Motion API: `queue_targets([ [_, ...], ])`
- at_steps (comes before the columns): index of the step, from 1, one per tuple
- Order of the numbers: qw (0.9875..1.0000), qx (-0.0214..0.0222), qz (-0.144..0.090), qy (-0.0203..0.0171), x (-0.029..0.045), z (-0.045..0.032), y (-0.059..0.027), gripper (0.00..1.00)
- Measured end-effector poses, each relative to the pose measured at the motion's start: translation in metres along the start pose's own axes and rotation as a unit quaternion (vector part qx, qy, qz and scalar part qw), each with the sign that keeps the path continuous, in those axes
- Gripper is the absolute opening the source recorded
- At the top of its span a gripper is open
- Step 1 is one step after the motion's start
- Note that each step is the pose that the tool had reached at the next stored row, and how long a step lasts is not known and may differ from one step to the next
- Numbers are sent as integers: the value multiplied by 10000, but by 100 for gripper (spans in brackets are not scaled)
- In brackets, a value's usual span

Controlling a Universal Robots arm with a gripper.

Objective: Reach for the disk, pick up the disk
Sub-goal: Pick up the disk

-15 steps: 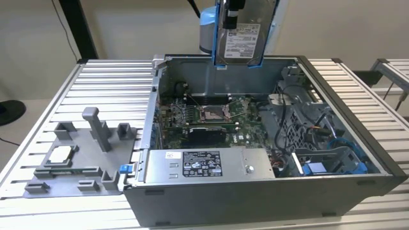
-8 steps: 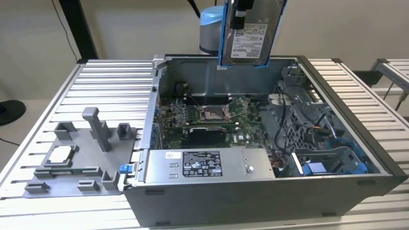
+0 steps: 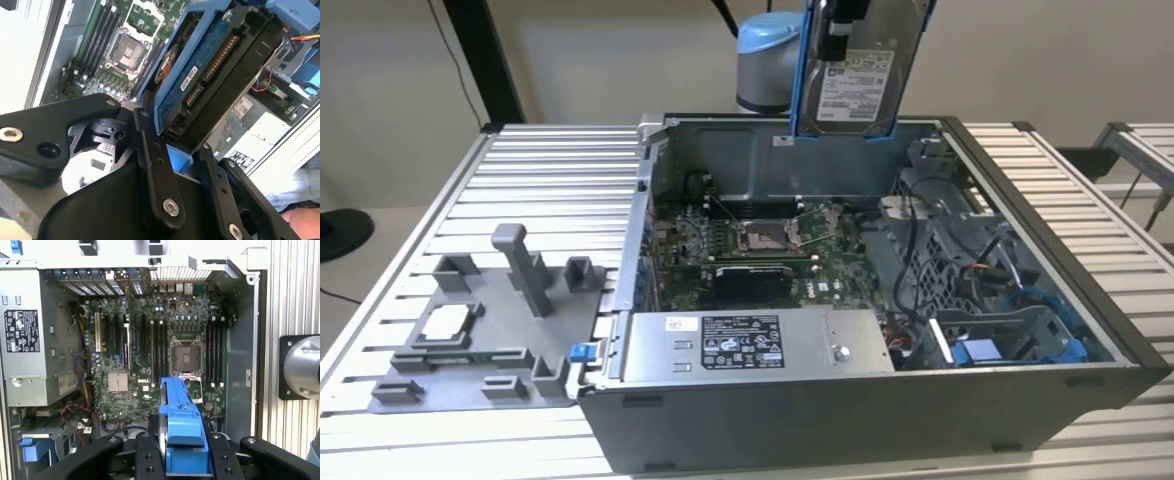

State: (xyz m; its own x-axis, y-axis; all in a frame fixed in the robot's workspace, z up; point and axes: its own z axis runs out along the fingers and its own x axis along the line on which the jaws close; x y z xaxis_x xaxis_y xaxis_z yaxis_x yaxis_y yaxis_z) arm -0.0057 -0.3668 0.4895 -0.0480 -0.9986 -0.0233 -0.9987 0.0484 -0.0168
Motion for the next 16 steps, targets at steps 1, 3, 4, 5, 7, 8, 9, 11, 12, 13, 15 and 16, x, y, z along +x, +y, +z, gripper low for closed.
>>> queue_targets([
  [1,10000,0,0,0,-1,0,-19,0],
  [3,10000,0,0,0,-3,1,-61,0],
  [4,10000,0,0,0,-4,2,-87,0],
  [5,10000,0,0,0,-6,2,-115,0],
  [7,10000,0,0,0,-8,3,-163,0],
  [8,10000,0,0,-1,-9,4,-187,0],
  [9,10000,0,0,-1,-10,5,-210,0],
  [11,10000,0,0,0,-12,4,-251,0],
  [12,10000,0,0,0,-13,5,-272,0],
  [13,10000,0,0,0,-14,6,-291,0],
  [15,10000,0,0,0,-16,6,-330,0],
  [16,10000,0,0,0,-17,7,-348,0],
])
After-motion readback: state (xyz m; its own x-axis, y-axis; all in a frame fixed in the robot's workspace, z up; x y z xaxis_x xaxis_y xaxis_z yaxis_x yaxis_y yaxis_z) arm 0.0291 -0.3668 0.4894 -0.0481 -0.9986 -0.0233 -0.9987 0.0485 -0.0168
